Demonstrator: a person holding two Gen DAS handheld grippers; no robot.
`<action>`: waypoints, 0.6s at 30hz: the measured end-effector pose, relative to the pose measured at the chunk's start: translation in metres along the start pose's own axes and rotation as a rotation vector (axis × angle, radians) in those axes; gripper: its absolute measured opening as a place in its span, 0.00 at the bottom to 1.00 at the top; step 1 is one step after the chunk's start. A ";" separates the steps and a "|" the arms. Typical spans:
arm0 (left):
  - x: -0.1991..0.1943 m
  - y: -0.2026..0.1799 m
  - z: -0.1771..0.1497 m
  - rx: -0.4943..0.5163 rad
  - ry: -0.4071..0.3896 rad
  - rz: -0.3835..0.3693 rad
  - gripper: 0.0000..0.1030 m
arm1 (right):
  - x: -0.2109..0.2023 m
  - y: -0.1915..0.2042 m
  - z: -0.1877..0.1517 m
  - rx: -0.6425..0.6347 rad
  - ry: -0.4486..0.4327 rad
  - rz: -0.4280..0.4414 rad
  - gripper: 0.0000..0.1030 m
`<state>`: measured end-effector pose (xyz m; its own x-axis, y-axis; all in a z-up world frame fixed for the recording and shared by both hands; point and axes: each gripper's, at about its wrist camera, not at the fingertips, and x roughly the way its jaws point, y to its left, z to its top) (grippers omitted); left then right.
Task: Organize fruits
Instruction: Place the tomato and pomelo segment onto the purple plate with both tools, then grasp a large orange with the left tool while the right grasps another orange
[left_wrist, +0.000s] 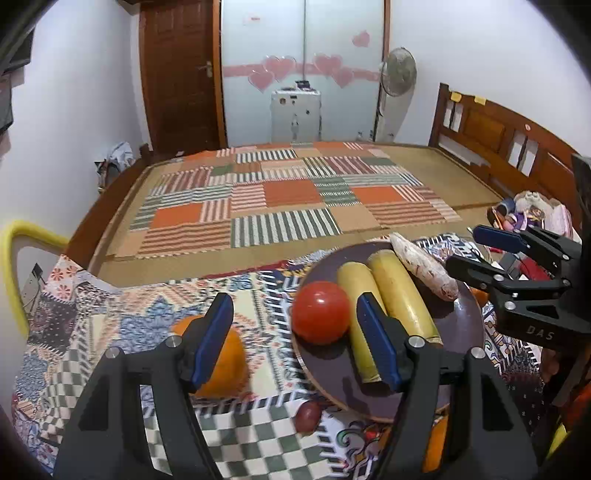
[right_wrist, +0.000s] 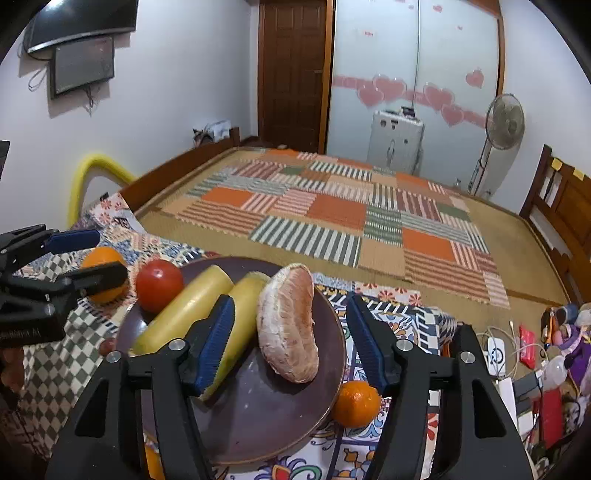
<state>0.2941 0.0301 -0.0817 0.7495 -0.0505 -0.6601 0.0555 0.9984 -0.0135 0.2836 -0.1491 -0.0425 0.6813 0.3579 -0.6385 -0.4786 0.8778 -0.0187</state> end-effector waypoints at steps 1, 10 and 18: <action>-0.004 0.003 0.000 -0.005 -0.004 0.003 0.68 | -0.003 0.001 0.000 0.000 -0.011 -0.004 0.58; -0.010 0.040 -0.012 -0.034 0.029 0.068 0.72 | -0.012 0.004 -0.003 -0.002 -0.058 -0.010 0.61; 0.025 0.062 -0.031 -0.080 0.129 0.075 0.72 | -0.007 0.002 -0.012 -0.001 -0.041 -0.007 0.61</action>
<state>0.2958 0.0916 -0.1228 0.6583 0.0224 -0.7524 -0.0539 0.9984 -0.0174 0.2709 -0.1539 -0.0473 0.7069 0.3642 -0.6063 -0.4743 0.8800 -0.0245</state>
